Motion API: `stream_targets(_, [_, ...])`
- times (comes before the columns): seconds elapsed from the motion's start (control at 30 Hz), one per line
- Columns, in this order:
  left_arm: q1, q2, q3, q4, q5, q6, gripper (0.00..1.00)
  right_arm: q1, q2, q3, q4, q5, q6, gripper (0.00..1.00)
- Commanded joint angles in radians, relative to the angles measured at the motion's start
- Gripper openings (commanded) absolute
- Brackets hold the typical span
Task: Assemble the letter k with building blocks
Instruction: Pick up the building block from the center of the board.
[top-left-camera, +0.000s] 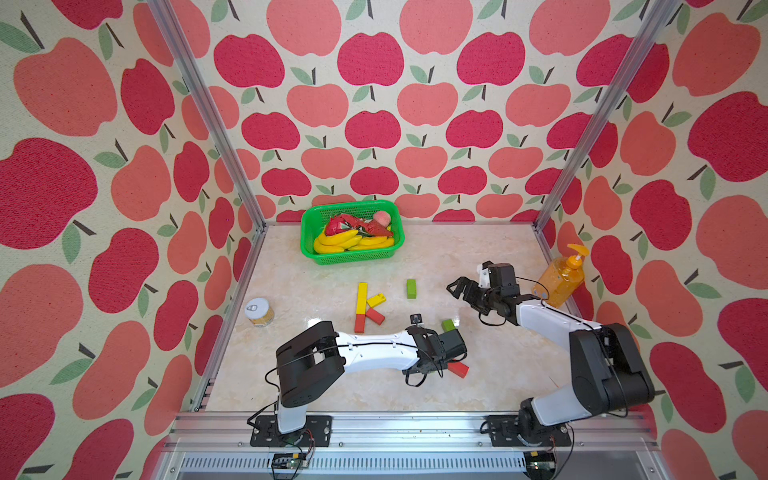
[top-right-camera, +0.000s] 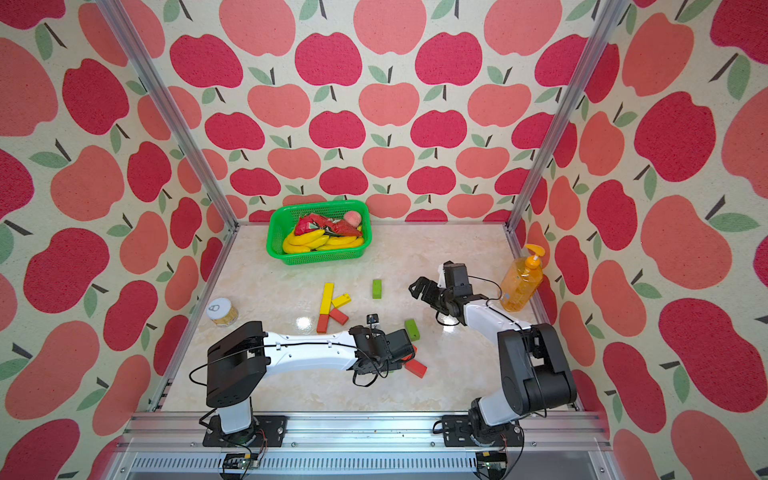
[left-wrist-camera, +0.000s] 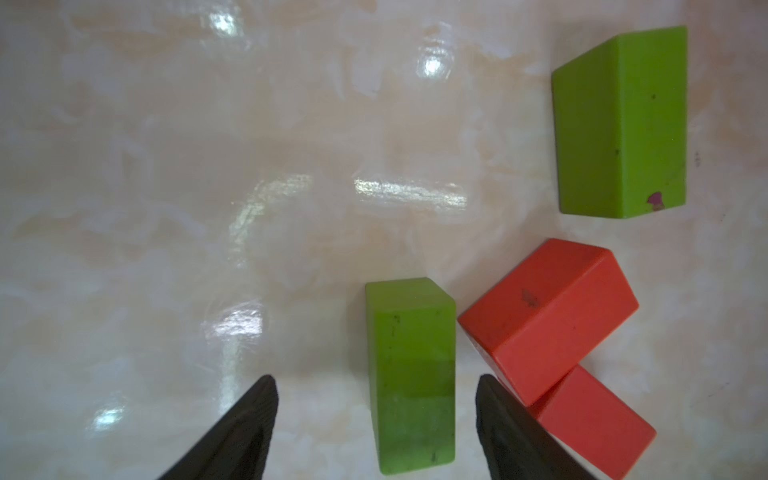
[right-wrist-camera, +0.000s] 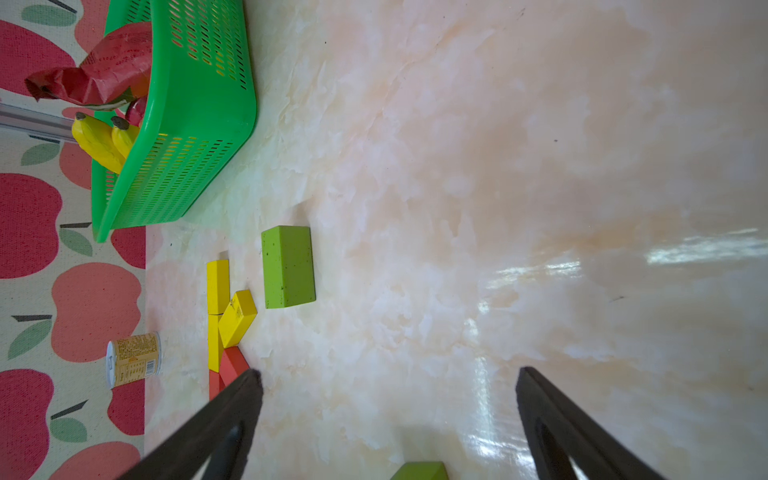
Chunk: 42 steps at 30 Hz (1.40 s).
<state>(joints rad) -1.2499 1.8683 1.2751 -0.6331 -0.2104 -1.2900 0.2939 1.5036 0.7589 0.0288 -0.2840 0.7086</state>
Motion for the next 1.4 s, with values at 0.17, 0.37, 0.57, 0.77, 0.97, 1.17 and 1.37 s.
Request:
stream_targets(0.17, [-0.005, 0.079, 0.082, -0.064, 0.008, -0.011, 0.78, -0.01, -0.01, -0.003, -0.012, -0.02, 0.011, 0.99])
stream_targets(0.37, [-0.006, 0.091, 0.106, -0.124, -0.02, -0.03, 0.69, -0.012, -0.013, -0.003, -0.01, -0.026, 0.013, 0.99])
stream_targets(0.57, [-0.012, 0.105, 0.127, -0.166, -0.036, -0.031, 0.62, -0.012, -0.008, -0.001, -0.01, -0.029, 0.015, 0.99])
stream_targets(0.77, [-0.013, 0.129, 0.138, -0.152, -0.026, -0.017, 0.58, -0.013, -0.012, -0.005, -0.01, -0.024, 0.015, 0.99])
stream_targets(0.97, [-0.011, 0.129, 0.156, -0.184, -0.041, -0.013, 0.52, -0.013, -0.004, -0.001, -0.01, -0.03, 0.016, 0.99])
stream_targets(1.17, [-0.008, 0.118, 0.158, -0.211, -0.055, -0.011, 0.31, -0.013, -0.004, -0.002, -0.008, -0.03, 0.016, 0.99])
stream_targets(1.37, [-0.002, 0.088, 0.152, -0.231, -0.071, 0.013, 0.17, -0.013, -0.007, -0.004, -0.008, -0.031, 0.017, 0.99])
